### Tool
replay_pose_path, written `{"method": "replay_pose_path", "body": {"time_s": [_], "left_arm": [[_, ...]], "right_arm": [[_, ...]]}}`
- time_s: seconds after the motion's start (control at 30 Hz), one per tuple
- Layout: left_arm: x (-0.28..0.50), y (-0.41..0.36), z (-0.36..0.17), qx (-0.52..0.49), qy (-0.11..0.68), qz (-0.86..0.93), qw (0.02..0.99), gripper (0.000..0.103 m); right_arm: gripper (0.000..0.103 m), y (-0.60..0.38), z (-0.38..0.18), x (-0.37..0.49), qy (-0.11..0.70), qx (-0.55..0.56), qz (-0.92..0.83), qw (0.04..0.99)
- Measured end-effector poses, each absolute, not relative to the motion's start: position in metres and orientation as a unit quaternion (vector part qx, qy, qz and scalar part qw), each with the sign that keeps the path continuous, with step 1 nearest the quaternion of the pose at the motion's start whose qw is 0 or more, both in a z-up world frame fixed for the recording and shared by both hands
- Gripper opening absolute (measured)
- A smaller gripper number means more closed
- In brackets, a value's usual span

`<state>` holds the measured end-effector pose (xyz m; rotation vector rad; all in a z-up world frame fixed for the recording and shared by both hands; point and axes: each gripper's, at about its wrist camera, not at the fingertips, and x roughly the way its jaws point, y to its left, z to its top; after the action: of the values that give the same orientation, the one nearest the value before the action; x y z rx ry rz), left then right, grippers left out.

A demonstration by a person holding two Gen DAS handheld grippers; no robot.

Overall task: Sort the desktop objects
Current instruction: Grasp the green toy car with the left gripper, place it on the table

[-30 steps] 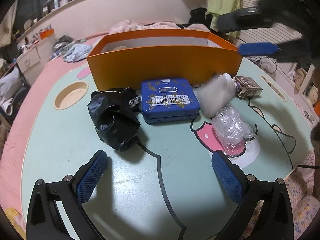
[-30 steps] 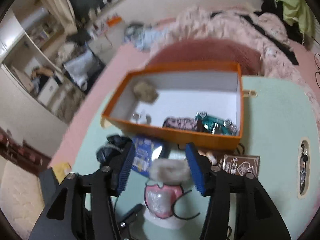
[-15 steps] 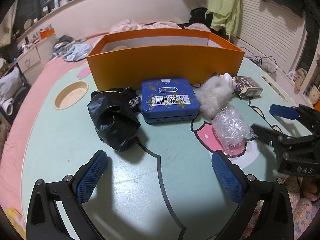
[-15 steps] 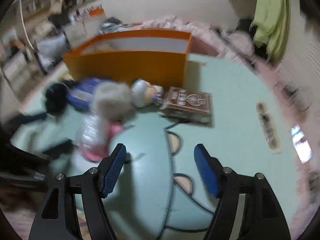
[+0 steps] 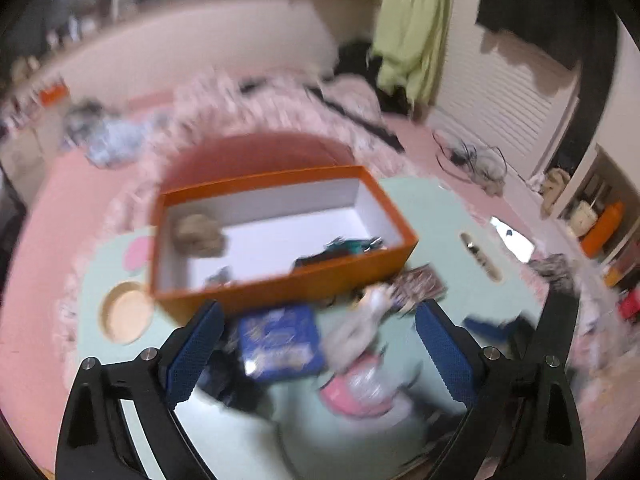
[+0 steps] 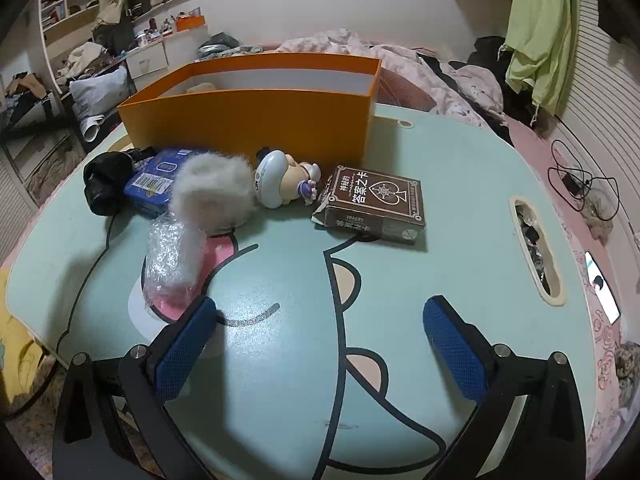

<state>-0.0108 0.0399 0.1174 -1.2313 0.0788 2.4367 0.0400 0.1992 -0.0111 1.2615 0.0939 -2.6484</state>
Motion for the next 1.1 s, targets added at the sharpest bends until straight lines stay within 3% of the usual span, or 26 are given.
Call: {"method": "replay_pose_path", "body": {"time_s": [0.23,0.33,0.53,0.63,0.73,0.8,0.87,1.1], "left_arm": [[-0.11,0.1,0.072,-0.573,0.045,0.798,0.182,0.081],[-0.122,0.11,0.046,-0.608,0.042,0.772,0.178,0.064],[-0.133,0.09,0.045,-0.581,0.047,0.802,0.132,0.059],[-0.137,0.067,0.054,-0.557,0.065,0.825,0.066,0.049],[-0.134,0.05,0.068,-0.55,0.004,0.828,0.104,0.053],[-0.13,0.05,0.075,-0.542,-0.013,0.832,0.115,0.074],[-0.129,0.062,0.078,-0.532,0.011,0.84,0.11,0.081],[-0.152,0.1,0.047,-0.562,0.117,0.815,0.079,0.081]], "right_arm": [[0.103,0.201,-0.012,0.046,0.031,0.422,-0.9,0.105],[0.103,0.203,-0.012,0.046,0.031,0.42,-0.901,0.108],[0.103,0.204,-0.012,0.047,0.03,0.418,-0.902,0.11],[0.103,0.203,-0.012,0.048,0.03,0.417,-0.902,0.11],[0.103,0.203,-0.012,0.048,0.03,0.417,-0.902,0.11],[0.103,0.203,-0.012,0.048,0.03,0.417,-0.902,0.11],[0.103,0.202,-0.012,0.048,0.031,0.417,-0.902,0.11],[0.103,0.202,-0.013,0.049,0.03,0.417,-0.902,0.109]]}}
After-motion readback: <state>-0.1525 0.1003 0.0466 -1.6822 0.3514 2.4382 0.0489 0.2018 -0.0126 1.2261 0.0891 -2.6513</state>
